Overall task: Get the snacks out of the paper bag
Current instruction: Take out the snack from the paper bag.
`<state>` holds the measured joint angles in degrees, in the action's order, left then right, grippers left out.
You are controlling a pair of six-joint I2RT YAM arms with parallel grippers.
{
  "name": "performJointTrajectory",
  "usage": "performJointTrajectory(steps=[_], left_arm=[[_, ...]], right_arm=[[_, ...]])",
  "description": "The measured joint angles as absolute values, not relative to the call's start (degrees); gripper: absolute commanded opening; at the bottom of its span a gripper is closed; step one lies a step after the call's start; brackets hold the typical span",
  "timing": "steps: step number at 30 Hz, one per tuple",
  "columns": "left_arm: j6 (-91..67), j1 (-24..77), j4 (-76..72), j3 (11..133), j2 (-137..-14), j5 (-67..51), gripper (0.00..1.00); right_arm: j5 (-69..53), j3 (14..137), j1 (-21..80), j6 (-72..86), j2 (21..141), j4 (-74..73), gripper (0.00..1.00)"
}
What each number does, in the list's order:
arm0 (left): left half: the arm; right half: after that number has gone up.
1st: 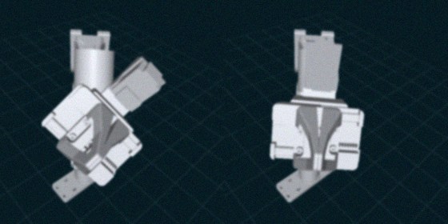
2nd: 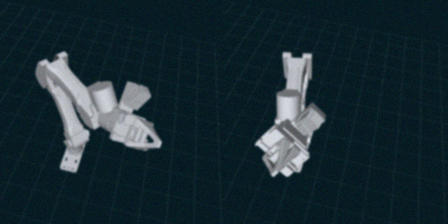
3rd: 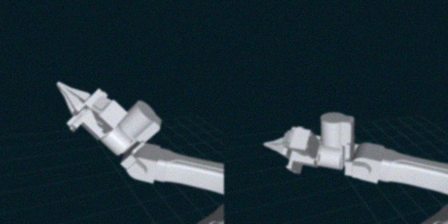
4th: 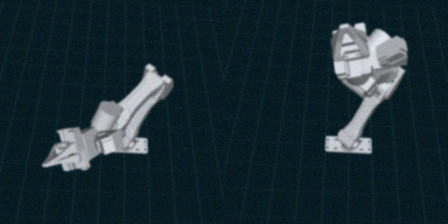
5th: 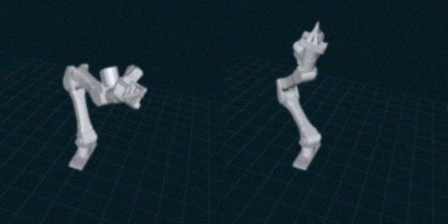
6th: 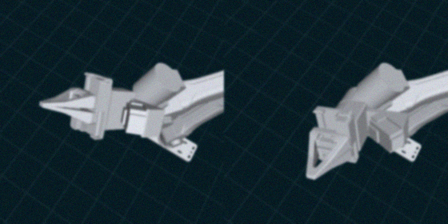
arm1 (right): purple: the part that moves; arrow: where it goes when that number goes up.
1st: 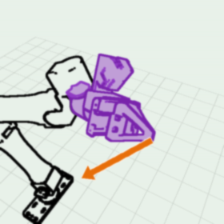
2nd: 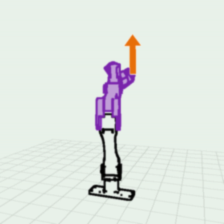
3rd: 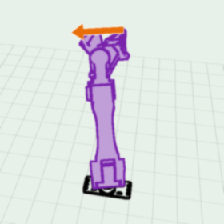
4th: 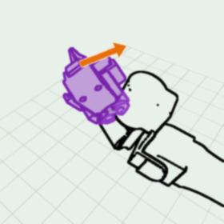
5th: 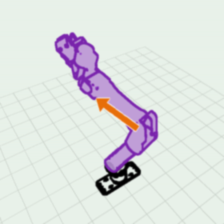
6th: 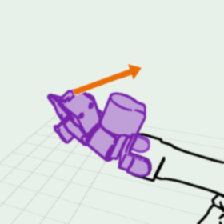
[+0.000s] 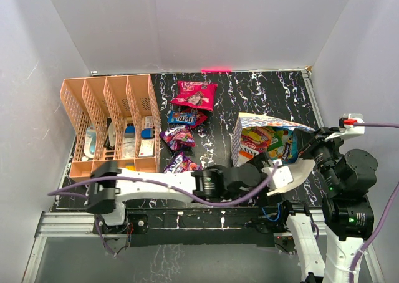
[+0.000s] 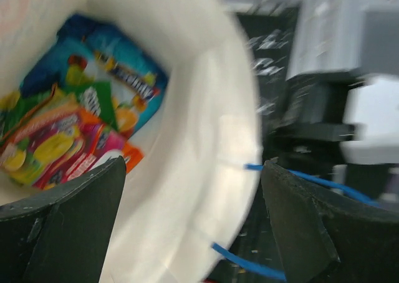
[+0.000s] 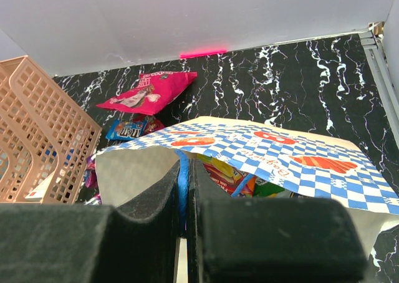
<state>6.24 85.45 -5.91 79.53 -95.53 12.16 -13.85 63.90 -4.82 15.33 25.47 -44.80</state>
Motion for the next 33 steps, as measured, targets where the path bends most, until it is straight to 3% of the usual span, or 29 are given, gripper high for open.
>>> performJointTrajectory(steps=[3,9,16,20,24,30,33], left_arm=[[8.95,85.34,-6.00,80.53,-102.74,20.32,0.87],[7.66,84.79,-9.69,86.65,-114.43,34.92,0.73],[1.65,83.11,-12.80,90.00,-119.22,42.54,0.62],[-4.38,80.75,-11.46,95.59,-123.00,42.48,0.69],[-7.81,78.08,-11.14,101.54,-128.38,44.01,0.70],[-9.63,75.20,-11.11,102.24,-133.45,46.89,0.70],[-9.39,74.59,-11.75,102.35,-134.56,47.83,0.75]], right_arm=[[-13.85,63.92,-4.82,15.35,25.47,-44.80,0.08],[-14.31,63.99,-4.82,15.77,25.50,-44.80,0.08],[-14.52,65.23,-4.82,16.03,25.52,-44.95,0.08],[-14.55,65.36,-4.82,16.36,25.52,-45.01,0.08],[-15.11,65.36,-4.82,16.80,25.52,-44.99,0.08],[-15.84,65.49,-4.82,17.10,25.54,-44.99,0.08],[-16.05,65.78,-4.82,17.10,25.56,-45.25,0.08]])
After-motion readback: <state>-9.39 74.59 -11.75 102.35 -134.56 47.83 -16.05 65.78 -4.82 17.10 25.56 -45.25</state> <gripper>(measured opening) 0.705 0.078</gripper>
